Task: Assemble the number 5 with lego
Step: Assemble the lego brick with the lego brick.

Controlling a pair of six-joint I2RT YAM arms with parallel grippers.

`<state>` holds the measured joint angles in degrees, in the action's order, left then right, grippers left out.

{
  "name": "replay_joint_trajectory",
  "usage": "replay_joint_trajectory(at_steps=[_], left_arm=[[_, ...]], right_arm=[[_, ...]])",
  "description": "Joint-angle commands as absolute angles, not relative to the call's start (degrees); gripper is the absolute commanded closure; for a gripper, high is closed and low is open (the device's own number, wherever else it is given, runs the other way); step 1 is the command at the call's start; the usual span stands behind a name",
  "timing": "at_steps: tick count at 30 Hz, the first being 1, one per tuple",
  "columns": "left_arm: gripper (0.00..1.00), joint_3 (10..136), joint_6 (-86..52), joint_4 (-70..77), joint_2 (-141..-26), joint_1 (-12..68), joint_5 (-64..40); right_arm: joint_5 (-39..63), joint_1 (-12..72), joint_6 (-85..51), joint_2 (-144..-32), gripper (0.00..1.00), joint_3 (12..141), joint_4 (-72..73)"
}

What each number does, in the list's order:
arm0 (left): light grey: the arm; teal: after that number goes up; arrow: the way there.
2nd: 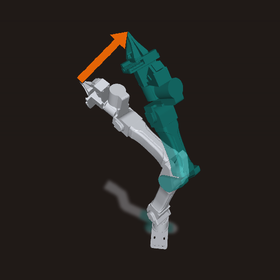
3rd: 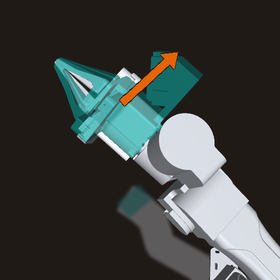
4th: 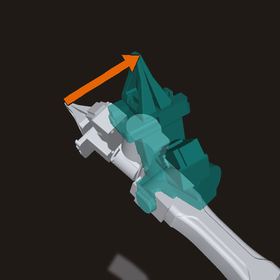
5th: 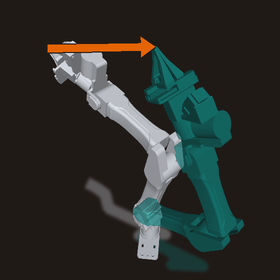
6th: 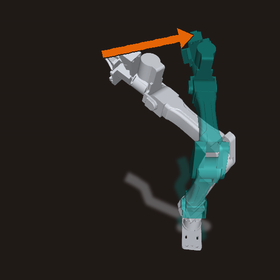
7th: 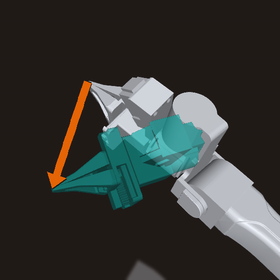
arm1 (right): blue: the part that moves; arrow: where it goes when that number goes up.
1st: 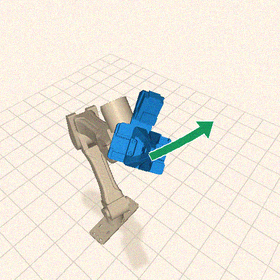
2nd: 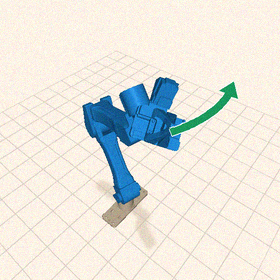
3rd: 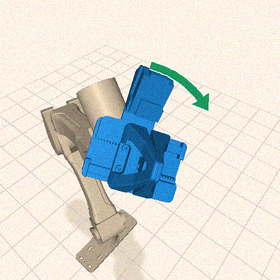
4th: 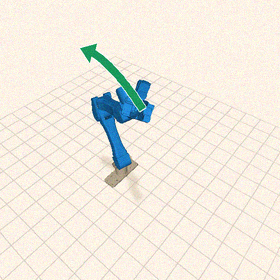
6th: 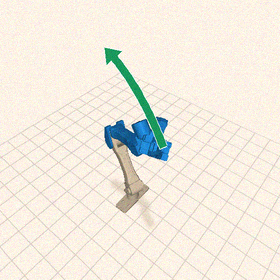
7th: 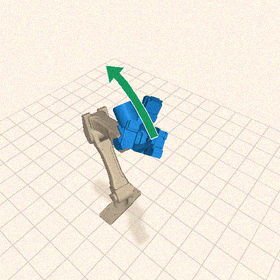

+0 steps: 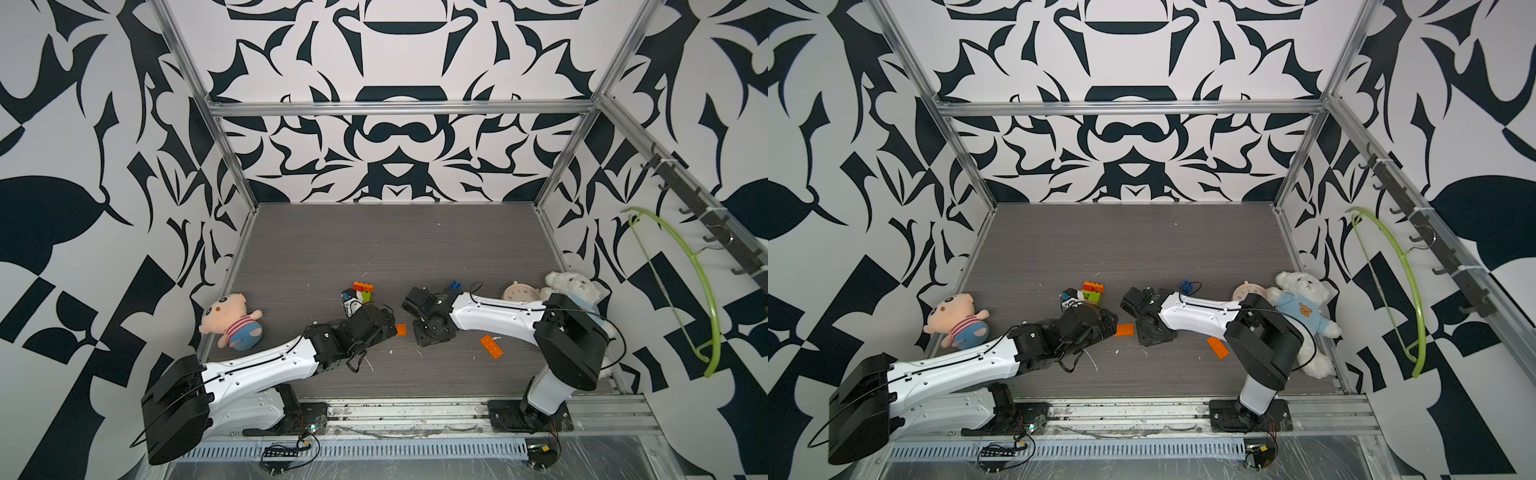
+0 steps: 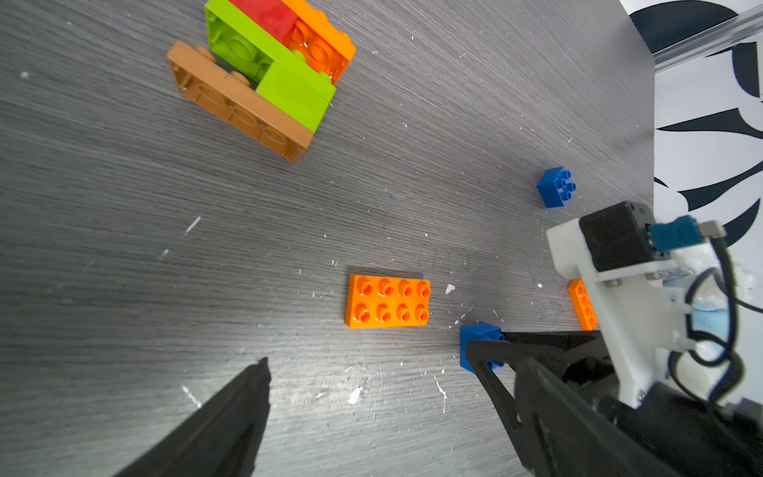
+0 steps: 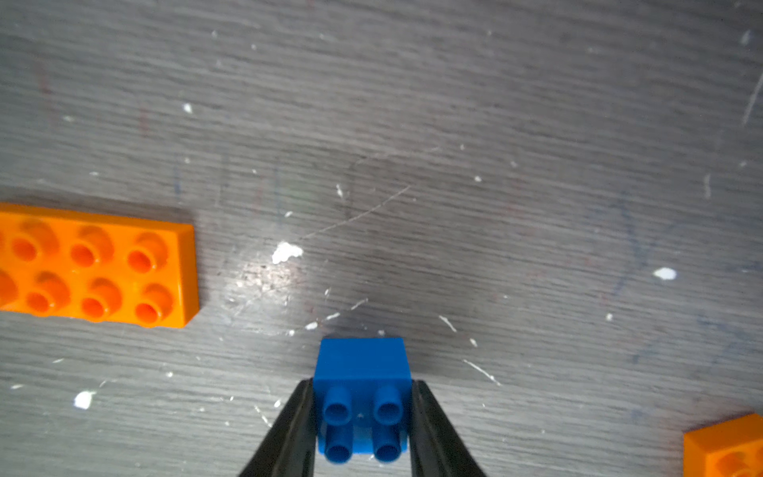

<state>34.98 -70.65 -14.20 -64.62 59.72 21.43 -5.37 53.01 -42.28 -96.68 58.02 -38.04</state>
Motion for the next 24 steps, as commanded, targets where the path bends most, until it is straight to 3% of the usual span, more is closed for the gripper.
replay_joint_trajectory(at_steps=[1,24], left_arm=[[0.01,34.85,-70.11,-15.0,-65.02,59.41,21.42],[0.01,34.28,-69.13,-16.08,-62.84,56.98,21.88]], right_arm=[[-6.08,53.09,-42.63,-94.66,0.62,59.32,-39.55],[-3.55,53.25,-43.6,-94.97,0.67,65.66,-38.95]])
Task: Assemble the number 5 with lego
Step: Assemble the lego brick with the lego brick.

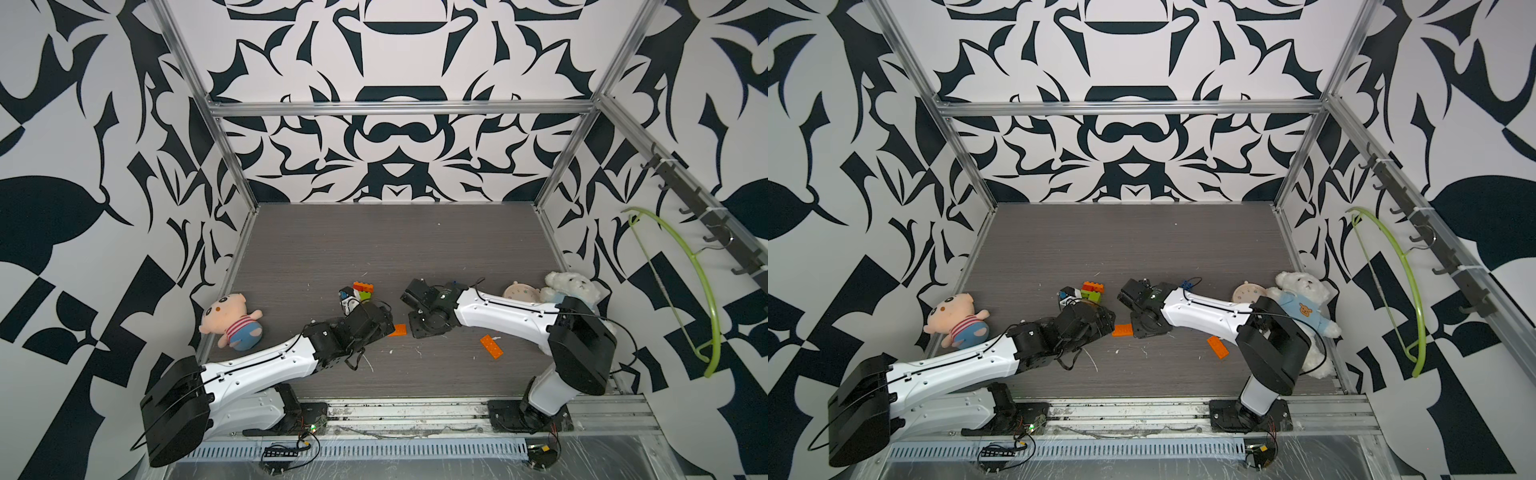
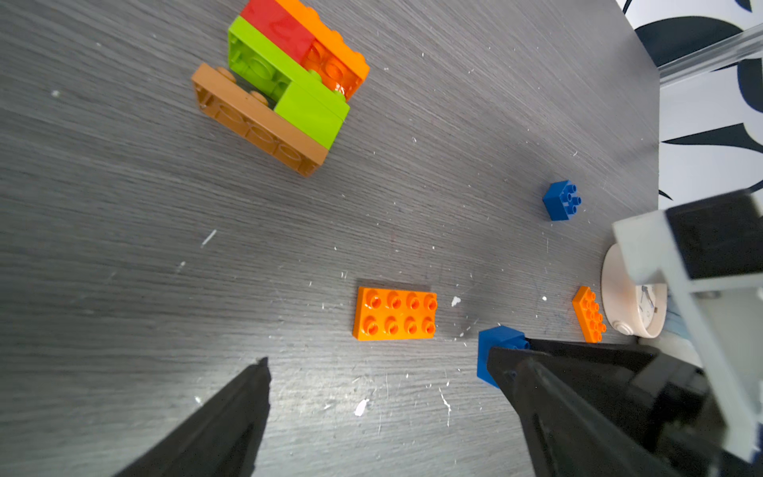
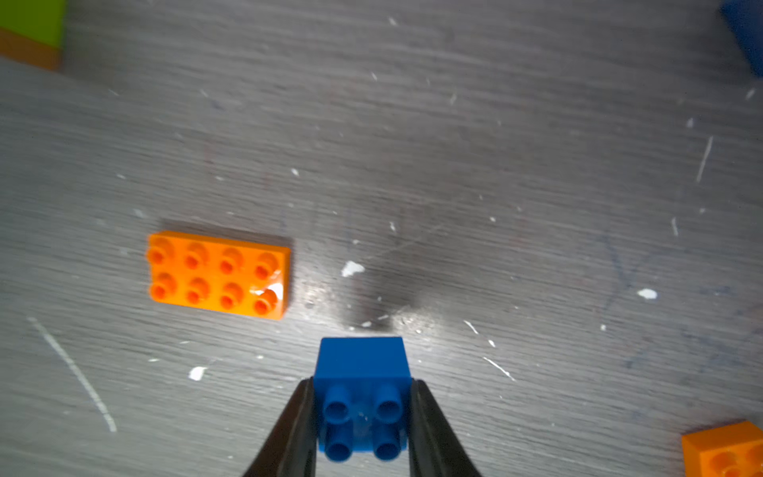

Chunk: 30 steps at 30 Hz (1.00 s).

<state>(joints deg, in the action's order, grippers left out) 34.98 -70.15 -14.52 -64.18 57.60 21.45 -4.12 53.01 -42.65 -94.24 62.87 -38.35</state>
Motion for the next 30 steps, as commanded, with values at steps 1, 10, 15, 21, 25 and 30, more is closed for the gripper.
replay_joint_trajectory(at_steps=[1,10,15,21,25,30], left_arm=[[0.01,34.16,-69.14,-16.3,-62.57,56.8,21.88],[0.01,30.57,-70.96,-16.95,-58.01,54.87,22.42],[0.01,28.85,-71.44,-17.81,-54.76,53.81,22.74],[0.01,27.61,-71.86,-18.17,-52.65,53.28,22.79],[0.01,27.42,-71.89,-18.33,-52.25,53.26,22.5],[0.01,27.13,-71.89,-18.45,-51.86,53.26,22.51]], right_arm=[[-3.22,53.32,-43.6,-95.31,0.67,66.14,-38.81],[-2.48,54.96,-45.62,-99.67,0.65,70.42,-39.11],[-3.68,55.83,-48.54,-101.03,0.65,71.56,-39.11],[-3.43,56.03,-49.13,-103.51,0.65,74.18,-39.61],[-3.45,56.42,-49.21,-104.97,0.65,75.35,-39.99],[-4.26,56.6,-50.19,-105.95,0.65,75.78,-40.37]])
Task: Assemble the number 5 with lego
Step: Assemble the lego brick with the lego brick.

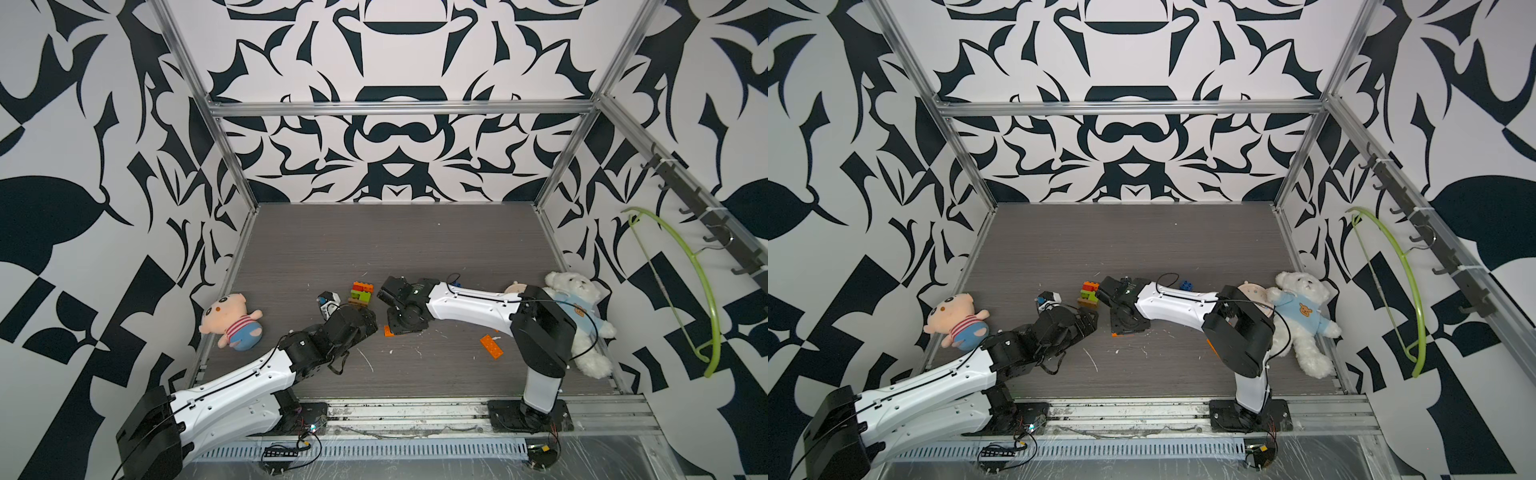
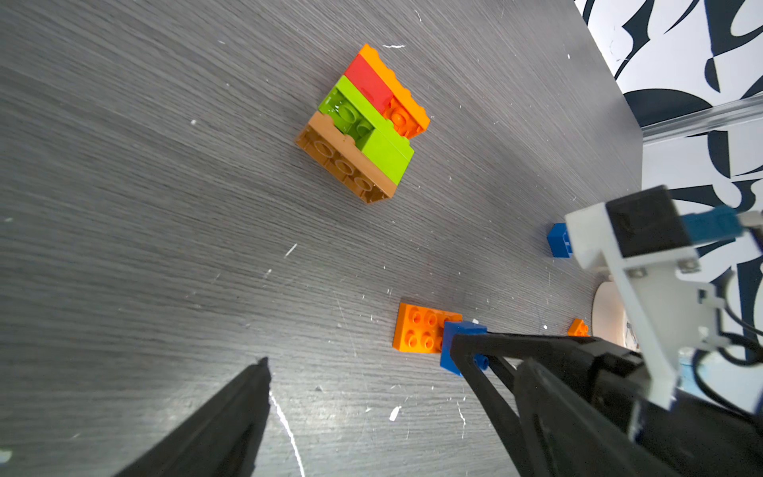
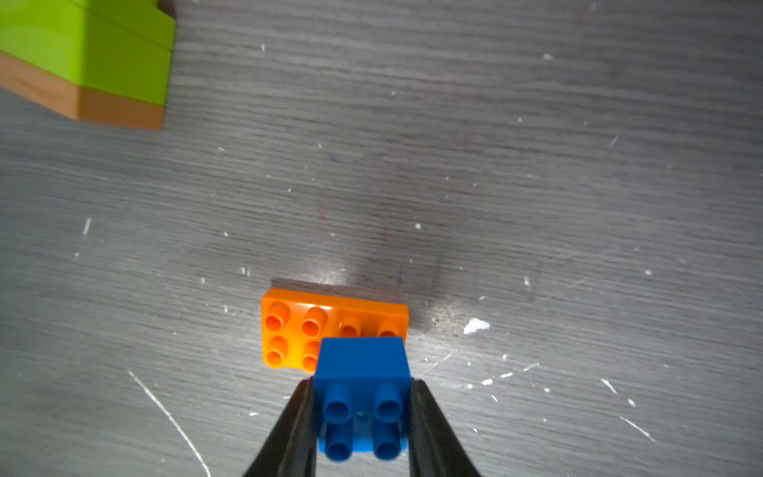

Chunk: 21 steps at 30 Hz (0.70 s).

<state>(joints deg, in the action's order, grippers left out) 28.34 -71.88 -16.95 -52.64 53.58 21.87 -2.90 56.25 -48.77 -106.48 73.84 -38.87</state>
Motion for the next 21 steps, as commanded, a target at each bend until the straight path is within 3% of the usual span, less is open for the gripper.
replay_joint_trajectory(at_steps=[1,21], left_arm=[[0.01,26.99,-71.83,-18.44,-51.69,53.26,22.5],[0.01,26.19,-72.51,-17.67,-52.03,53.26,21.82]], right_arm=[[-4.7,56.6,-50.43,-106.12,0.65,75.95,-40.66],[-4.66,56.91,-53.86,-109.46,0.68,77.67,-43.48]])
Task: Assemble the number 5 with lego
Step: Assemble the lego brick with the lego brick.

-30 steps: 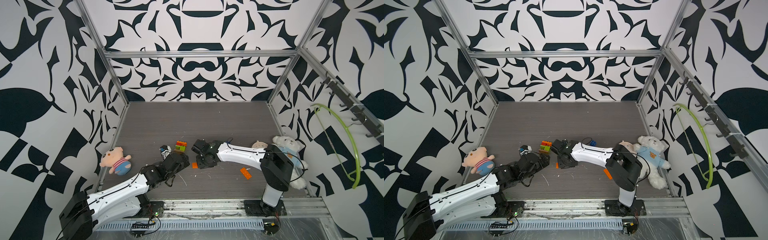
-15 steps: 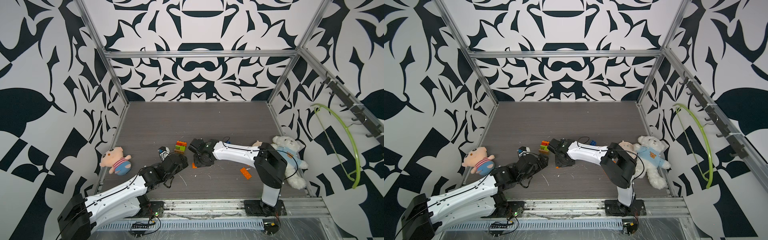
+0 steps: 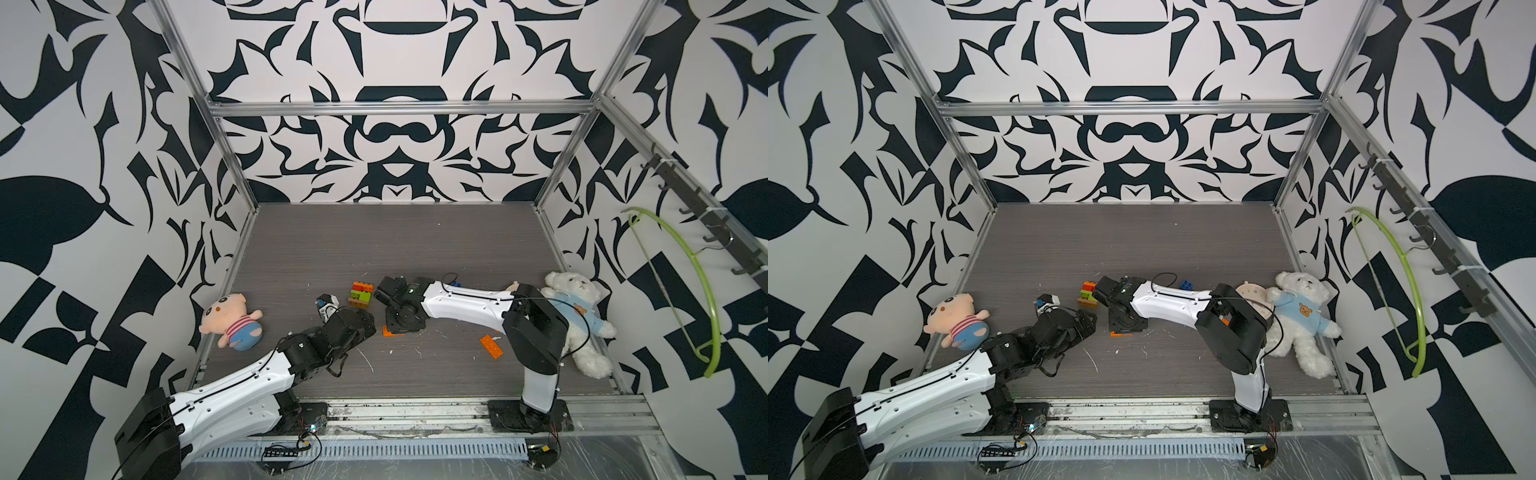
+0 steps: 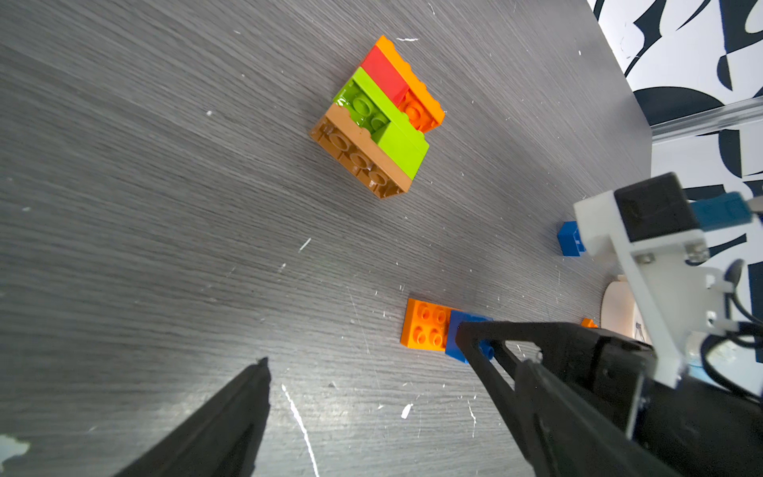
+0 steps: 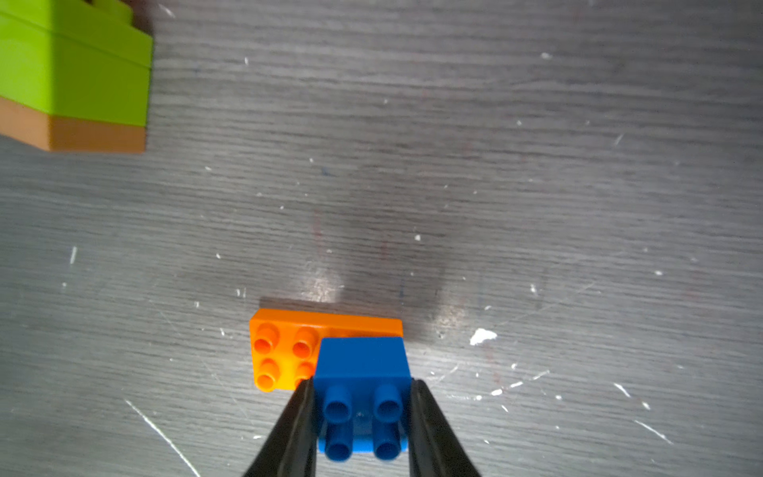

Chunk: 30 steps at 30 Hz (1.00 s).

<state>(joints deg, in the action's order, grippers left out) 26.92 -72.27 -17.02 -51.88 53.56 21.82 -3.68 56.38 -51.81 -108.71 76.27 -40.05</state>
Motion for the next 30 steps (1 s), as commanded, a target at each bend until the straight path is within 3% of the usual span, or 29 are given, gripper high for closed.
replay_joint_trajectory(at_steps=[1,12,30], left_arm=[[0.01,26.14,-72.58,-17.65,-52.01,53.26,21.8],[0.01,26.3,-72.76,-18.54,-51.62,53.26,22.2],[0.01,26.18,-73.12,-19.69,-50.24,53.26,23.24]], right_arm=[[-5.06,57.05,-53.85,-109.71,0.68,78.02,-44.16],[-8.44,58.1,-57.03,-114.08,0.68,82.15,-51.1],[-6.46,58.12,-56.35,-119.39,0.74,79.97,-49.39]])
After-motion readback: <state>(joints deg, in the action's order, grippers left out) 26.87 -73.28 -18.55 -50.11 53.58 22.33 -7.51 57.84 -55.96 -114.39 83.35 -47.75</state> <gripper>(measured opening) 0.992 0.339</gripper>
